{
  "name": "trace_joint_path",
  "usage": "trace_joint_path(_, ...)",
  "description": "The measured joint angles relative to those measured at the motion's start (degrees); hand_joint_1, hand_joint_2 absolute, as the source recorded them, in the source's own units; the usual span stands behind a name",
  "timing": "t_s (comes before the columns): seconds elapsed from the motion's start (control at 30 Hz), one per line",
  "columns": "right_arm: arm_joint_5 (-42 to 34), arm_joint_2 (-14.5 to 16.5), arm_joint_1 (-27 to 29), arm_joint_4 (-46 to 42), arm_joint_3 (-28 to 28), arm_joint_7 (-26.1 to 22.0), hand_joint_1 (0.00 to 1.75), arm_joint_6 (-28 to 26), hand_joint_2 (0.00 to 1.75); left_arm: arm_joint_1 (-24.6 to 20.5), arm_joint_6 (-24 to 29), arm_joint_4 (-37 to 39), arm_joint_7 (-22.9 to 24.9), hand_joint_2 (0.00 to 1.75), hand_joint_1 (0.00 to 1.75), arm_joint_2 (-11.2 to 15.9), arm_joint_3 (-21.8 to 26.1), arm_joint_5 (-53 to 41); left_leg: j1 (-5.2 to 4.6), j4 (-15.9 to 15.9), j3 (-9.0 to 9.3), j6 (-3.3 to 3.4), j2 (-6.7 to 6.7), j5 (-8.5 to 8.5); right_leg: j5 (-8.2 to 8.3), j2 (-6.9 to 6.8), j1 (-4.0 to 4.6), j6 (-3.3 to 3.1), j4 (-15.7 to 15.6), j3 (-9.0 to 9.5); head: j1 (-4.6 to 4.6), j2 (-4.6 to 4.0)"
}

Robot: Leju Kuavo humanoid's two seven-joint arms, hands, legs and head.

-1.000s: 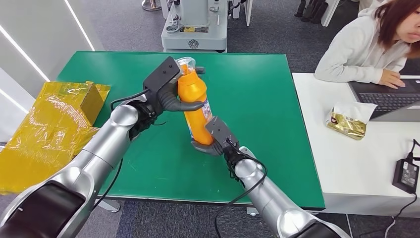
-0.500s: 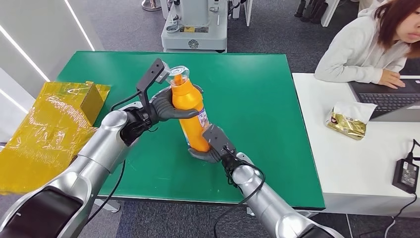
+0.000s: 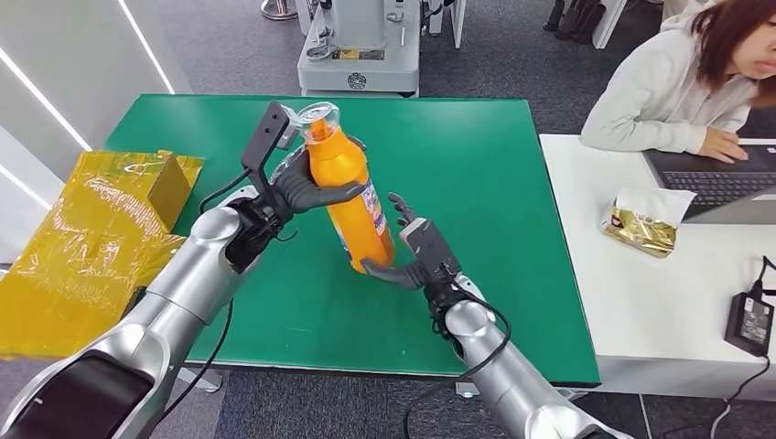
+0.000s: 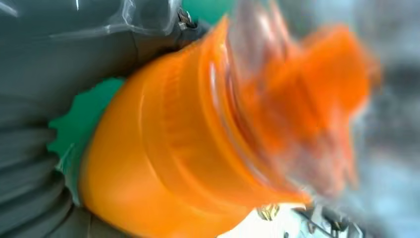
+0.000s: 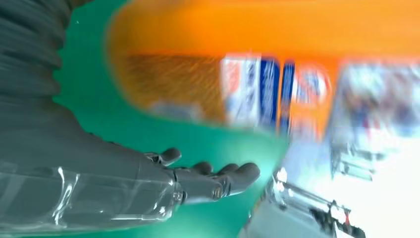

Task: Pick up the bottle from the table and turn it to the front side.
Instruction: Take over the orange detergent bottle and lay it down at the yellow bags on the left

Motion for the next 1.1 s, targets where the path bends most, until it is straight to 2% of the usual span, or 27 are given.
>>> trace_joint_path(0.2,-2.9,-2.7,5.7,-13.2,-0.4,1.2,0.0,1.3,1.75,0.0,6.9,-0.6,-3.4,1.75,1.75,1.3,0.3,-6.4,0.0,0.0,0.0,0.0,-0.02,0.0,0.0,-0.02,0.0,0.0,0.0,0.0,-0.01,0.0)
trace_joint_path(0.33,-3.0,-4.4,9.7,-21.6,-0.4,2.0,0.0,1.5,1.75,0.0,8.0,-0.6,-5.1,1.75,1.75,2.4,1.0,-8.7,0.01,0.0,-0.01,0.0,-0.02,0.0,-0.01,-0.02,0.0,-0.01,0.0,-0.01,-0.01,0.0)
trace_joint_path(0.53,-2.8,-5.4,11.8,-27.2,-0.3,1.9,0.0,1.6,1.75,0.0,9.7,-0.6,-6.1,1.75,1.75,2.8,1.6,-11.2,0.0,0.0,-0.01,0.0,-0.01,0.0,0.0,-0.01,0.0,0.0,0.0,0.0,-0.01,0.0)
trace_joint_path(0.6,-2.0,-5.7,12.9,-28.6,-0.3,1.1,0.0,1.7,1.75,0.0,14.0,-0.6,-8.1,1.75,1.75,2.9,1.6,-16.5,0.0,0.0,0.0,0.0,-0.02,0.0,0.0,-0.02,0.0,0.0,0.0,0.0,0.01,0.0)
trace_joint_path(0.7,0.3,-6.0,16.0,-32.1,-0.2,-0.6,0.0,1.6,1.75,0.0,24.3,-0.6,-11.5,1.75,1.75,3.3,1.4,-29.8,0.0,0.0,-0.01,0.0,-0.02,0.0,0.0,-0.02,0.0,0.0,0.0,-0.01,0.0,0.0)
trace_joint_path(0.83,2.3,-6.6,19.1,-38.0,0.2,-1.0,0.0,1.4,1.75,-0.3,38.6,-1.6,-10.2,1.75,1.75,3.7,0.7,-50.1,0.0,0.0,-0.06,0.0,-0.02,0.0,-0.01,-0.02,0.0,-0.01,0.0,-0.07,-0.01,0.0)
trace_joint_path(0.93,2.3,-7.1,19.7,-41.6,0.2,-0.1,0.0,1.4,1.75,-0.8,41.4,-3.3,-8.1,1.75,1.75,3.8,0.5,-57.2,0.0,0.0,-0.08,0.0,-0.01,0.0,-0.01,-0.02,0.0,-0.01,0.0,-0.08,0.01,0.0)
trace_joint_path(1.1,2.3,-7.7,20.2,-44.5,0.2,0.1,0.0,1.3,1.75,-1.1,41.4,-4.8,-7.5,1.75,1.75,4.0,0.5,-59.8,0.0,0.0,-0.07,-0.01,-0.01,0.01,0.02,-0.01,0.0,0.02,0.0,-0.07,0.0,0.0)
